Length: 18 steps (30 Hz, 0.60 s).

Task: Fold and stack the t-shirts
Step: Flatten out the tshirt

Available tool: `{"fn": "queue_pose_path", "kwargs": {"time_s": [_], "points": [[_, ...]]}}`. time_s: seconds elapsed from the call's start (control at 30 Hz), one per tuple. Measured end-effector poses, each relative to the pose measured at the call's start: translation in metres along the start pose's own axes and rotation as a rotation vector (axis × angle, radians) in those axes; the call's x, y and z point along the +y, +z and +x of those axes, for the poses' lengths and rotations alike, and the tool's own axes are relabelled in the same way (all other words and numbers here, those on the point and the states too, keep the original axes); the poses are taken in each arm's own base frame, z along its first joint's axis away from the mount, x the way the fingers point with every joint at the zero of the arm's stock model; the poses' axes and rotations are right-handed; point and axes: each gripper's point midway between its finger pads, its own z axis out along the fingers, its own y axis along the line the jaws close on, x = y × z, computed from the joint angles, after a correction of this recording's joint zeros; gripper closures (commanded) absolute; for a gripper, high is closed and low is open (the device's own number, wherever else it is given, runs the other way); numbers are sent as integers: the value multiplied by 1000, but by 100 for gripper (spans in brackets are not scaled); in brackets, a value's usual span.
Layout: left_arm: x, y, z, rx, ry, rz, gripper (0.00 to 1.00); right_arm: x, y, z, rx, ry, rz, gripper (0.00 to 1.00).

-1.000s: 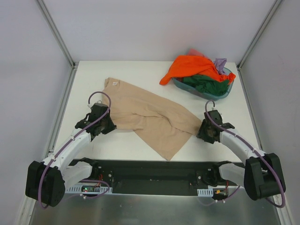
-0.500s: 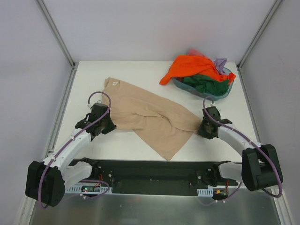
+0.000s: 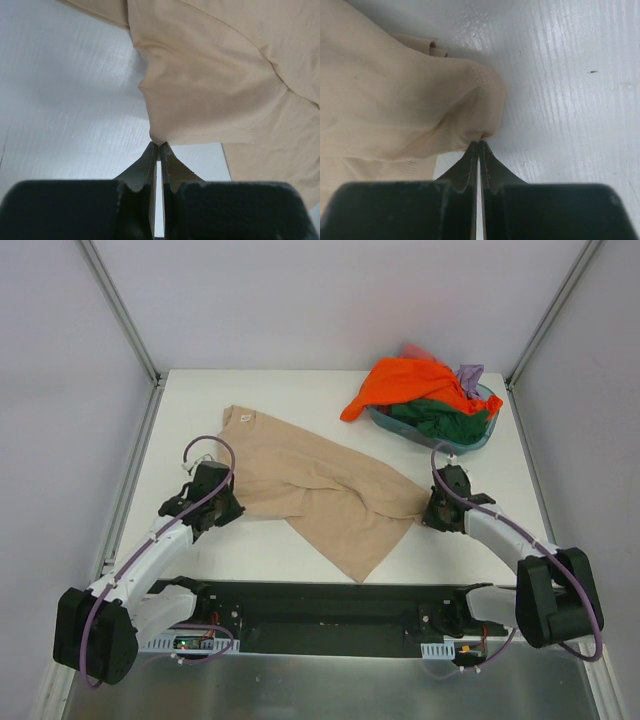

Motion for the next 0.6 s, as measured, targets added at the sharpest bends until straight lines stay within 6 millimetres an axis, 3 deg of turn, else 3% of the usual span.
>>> {"fn": "queue_pose_path", "kwargs": {"time_s": [0.13, 0.3, 0.43, 0.6], "points": [[-3, -8, -5, -19, -3, 18, 100, 4, -15, -13, -97, -37, -62, 99], [-29, -38, -39, -104, -16, 81, 100, 28, -70, -62, -381, -70, -243, 99], [-63, -91, -97, -283, -48, 175, 100, 38, -130, -97, -575, -79, -332, 99], [-94, -176, -165, -511, -82, 271, 100, 57, -230, -147, -781, -91, -449, 99]]}}
